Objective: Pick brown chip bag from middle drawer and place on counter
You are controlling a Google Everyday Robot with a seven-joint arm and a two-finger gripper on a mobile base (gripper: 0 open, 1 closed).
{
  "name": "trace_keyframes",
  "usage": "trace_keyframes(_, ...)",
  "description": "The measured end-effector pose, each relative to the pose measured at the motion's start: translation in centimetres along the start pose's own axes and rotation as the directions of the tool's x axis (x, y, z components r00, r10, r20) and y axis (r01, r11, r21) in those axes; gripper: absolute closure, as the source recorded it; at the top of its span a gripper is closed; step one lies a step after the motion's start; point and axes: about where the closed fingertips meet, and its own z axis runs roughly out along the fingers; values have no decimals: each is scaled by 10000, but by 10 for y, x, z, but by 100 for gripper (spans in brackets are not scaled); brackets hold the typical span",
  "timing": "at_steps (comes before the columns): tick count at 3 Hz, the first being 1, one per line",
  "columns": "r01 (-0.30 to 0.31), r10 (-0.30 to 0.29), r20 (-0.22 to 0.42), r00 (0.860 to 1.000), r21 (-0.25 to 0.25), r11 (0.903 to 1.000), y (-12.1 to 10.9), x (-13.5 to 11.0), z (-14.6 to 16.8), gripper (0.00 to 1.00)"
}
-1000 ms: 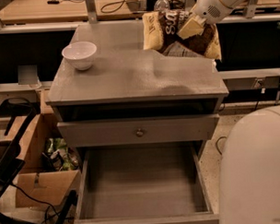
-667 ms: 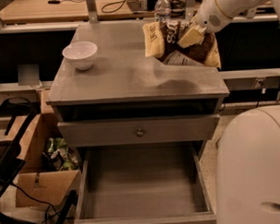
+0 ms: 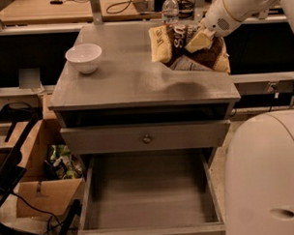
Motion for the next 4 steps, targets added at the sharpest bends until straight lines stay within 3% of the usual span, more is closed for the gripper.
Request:
trace_keyframes(2,-7,7,-9,10000,-105,9999,1,0,8,16)
trace_keyframes(3,-10,10,-14,10000,-155,9999,1,0,12,0)
trace_keyframes(4,-10,10,-14,10000,-155,9999,1,0,12,0)
